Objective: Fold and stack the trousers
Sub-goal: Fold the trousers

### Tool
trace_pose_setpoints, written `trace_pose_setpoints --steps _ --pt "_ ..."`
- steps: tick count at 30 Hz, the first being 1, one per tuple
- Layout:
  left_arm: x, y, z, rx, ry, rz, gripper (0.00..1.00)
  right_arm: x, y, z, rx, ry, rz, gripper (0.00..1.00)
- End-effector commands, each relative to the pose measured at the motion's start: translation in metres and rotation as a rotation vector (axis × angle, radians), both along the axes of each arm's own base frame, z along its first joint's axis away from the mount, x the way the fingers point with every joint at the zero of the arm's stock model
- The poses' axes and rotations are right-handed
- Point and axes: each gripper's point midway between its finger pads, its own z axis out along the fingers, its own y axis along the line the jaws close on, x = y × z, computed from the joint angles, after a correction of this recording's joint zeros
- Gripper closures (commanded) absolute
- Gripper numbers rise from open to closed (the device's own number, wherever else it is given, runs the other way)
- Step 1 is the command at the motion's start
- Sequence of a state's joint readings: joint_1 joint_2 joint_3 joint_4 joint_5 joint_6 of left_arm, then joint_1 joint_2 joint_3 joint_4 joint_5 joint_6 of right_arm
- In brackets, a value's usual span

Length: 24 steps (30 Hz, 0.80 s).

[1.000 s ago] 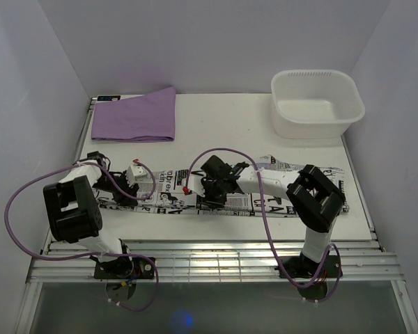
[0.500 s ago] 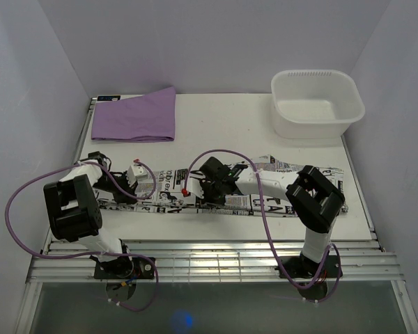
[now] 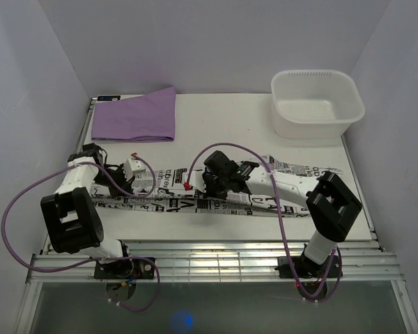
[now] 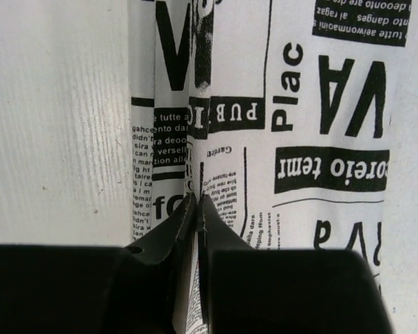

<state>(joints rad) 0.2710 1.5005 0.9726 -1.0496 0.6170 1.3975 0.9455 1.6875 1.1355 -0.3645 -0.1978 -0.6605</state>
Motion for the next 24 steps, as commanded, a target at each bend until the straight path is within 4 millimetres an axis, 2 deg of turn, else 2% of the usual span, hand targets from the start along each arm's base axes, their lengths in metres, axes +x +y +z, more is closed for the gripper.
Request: trace_pose_setpoints --steps 1,4,6,11,14,17,19,20,21,24 --pt "-0.027 0.008 -0.003 0.081 0.026 -0.061 1.00 -0.016 -0.010 -0.004 -0.017 0.044 0.008 0.92" --pt "-0.048 0.008 -0.023 0.098 0.079 -0.089 1.00 -0.027 -0.013 -0.023 -0.043 0.085 0.024 0.92" --pt "-0.053 0.010 -0.034 0.109 0.104 -0.086 1.00 -0.034 -0.016 -0.037 -0.069 0.106 0.032 0.92" --pt "-0.058 0.017 -0.073 0.123 0.215 -0.037 1.00 -0.036 -0.019 -0.068 -0.134 0.124 0.036 0.92" --pt "-0.050 0.019 -0.080 0.114 0.236 0.012 1.00 -0.035 -0.021 -0.075 -0.143 0.120 0.028 0.92" --pt "-0.033 0.022 -0.081 0.115 0.204 0.055 1.00 -0.030 -0.022 -0.082 -0.156 0.098 0.015 0.92" --pt "-0.011 0.028 -0.081 0.127 0.155 0.092 1.00 -0.019 -0.026 -0.086 -0.175 0.049 -0.012 0.92" --pt "-0.007 0.029 -0.083 0.120 0.172 0.123 1.00 -0.015 -0.027 -0.088 -0.183 0.037 -0.019 0.92" --pt "0.011 0.033 -0.076 0.123 0.139 0.143 1.00 -0.008 -0.029 -0.089 -0.188 0.014 -0.036 0.92" --pt "0.026 0.039 -0.068 0.136 0.115 0.159 1.00 0.002 -0.029 -0.085 -0.193 -0.021 -0.058 0.92"
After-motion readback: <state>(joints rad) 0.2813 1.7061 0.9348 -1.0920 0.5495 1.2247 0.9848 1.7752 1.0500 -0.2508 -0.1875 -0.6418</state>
